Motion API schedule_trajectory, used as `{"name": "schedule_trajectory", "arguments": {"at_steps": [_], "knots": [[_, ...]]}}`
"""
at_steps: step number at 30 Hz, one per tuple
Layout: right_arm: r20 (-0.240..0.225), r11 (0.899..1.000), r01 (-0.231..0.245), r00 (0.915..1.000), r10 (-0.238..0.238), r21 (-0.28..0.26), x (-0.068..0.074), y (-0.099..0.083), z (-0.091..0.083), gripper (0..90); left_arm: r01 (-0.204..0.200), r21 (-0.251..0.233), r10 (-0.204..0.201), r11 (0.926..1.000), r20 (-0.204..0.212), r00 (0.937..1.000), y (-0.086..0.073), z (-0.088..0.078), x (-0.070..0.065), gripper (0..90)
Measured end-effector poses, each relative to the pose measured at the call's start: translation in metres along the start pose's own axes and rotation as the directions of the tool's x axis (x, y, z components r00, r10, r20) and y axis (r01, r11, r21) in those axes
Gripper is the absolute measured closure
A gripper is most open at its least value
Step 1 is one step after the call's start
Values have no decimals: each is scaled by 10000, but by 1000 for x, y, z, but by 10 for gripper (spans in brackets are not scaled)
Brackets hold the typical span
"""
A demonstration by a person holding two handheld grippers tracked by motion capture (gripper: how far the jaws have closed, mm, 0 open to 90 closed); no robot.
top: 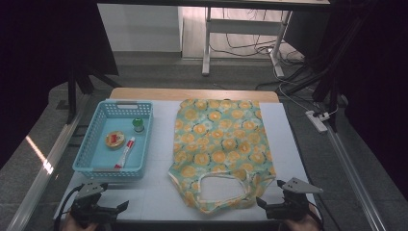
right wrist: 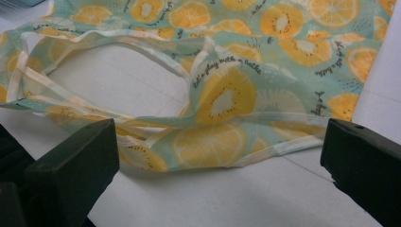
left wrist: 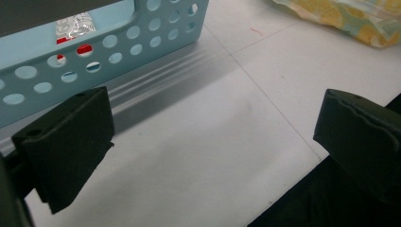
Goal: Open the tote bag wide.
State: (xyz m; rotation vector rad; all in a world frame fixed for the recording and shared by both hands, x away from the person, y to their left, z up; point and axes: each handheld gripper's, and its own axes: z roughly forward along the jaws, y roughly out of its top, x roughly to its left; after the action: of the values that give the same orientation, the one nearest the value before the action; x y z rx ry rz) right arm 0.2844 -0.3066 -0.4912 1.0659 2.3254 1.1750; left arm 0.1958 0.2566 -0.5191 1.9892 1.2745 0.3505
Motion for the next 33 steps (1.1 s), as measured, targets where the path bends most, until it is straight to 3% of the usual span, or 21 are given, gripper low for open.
{"name": "schedule_trajectory", "arguments": {"at_steps": [9,13,21,27,33], "knots": [[-466,9986,516,9976,-520,-86,11,6,5,0,9,24,-9,10000,1,10000,0,1,-1,0],[-695,9984,522,9961,-534,-196,15,9,6,0,19,54,-19,10000,-8,10000,1,1,-1,0],[-1136,9965,837,9901,-825,58,27,13,14,0,20,82,-20,10000,-23,10000,1,1,-1,0],[-1471,9941,1055,9840,-1009,237,40,18,20,0,-5,135,5,9999,-29,10000,1,2,-1,0],[-2200,9898,1369,9675,-1248,402,53,23,29,0,-6,151,7,9999,-40,10000,1,2,-1,0]]}}
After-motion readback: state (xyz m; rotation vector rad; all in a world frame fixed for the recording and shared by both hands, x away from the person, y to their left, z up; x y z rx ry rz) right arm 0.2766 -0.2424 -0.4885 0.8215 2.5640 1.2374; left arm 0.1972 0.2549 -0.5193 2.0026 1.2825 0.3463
